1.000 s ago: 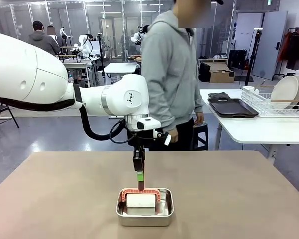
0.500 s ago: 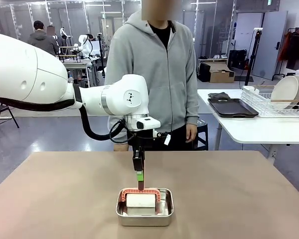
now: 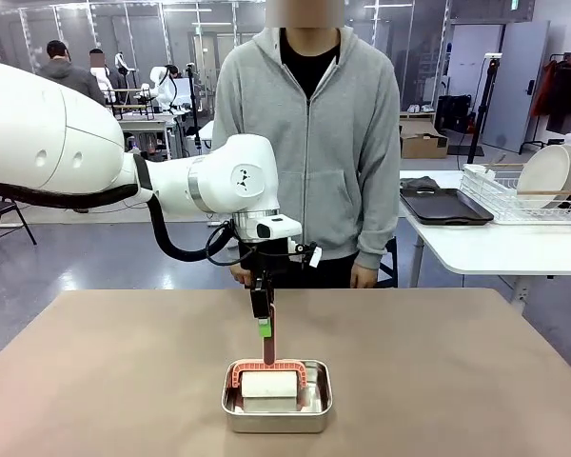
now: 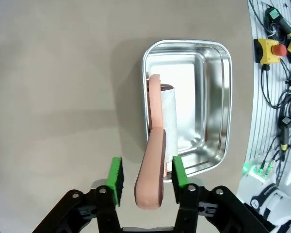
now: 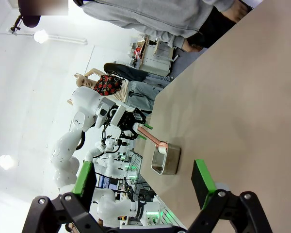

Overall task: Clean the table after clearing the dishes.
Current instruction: Place the Lint Roller back on top of the Airtight Container.

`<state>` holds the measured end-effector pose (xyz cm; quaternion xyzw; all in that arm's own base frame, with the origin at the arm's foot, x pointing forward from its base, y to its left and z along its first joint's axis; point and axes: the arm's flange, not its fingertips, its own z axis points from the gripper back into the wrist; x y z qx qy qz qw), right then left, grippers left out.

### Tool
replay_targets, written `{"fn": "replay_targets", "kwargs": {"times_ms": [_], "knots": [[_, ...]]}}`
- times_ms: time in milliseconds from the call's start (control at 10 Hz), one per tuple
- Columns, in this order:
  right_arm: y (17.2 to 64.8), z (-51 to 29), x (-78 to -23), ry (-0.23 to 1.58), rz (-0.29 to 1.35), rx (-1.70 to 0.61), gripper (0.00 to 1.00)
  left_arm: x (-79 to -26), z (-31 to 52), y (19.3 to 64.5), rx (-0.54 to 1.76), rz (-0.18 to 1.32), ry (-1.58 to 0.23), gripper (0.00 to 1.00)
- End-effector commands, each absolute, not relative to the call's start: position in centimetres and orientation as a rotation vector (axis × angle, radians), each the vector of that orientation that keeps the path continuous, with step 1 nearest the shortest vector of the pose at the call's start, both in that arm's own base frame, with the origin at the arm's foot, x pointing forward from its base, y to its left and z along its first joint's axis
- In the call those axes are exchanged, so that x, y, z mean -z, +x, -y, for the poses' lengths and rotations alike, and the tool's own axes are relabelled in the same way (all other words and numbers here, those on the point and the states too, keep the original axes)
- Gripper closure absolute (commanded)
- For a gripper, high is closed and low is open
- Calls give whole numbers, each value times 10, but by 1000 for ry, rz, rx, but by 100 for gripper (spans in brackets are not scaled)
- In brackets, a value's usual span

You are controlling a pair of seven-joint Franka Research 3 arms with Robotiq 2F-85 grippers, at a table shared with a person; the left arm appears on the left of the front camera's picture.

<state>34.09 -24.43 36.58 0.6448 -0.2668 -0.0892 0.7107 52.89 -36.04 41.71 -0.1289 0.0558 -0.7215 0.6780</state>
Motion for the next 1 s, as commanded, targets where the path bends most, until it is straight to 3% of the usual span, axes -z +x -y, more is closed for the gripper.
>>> {"fn": "replay_targets", "kwargs": {"times_ms": [0, 200, 900], "knots": [[340, 244, -371, 1438, 583, 210, 0, -422, 357, 527, 1623, -137, -295, 27], [340, 244, -371, 1438, 583, 210, 0, -424, 356, 527, 1629, -130, -288, 0], [340, 244, -371, 1438, 583, 210, 0, -427, 360, 531, 1624, -105, -283, 0]]}}
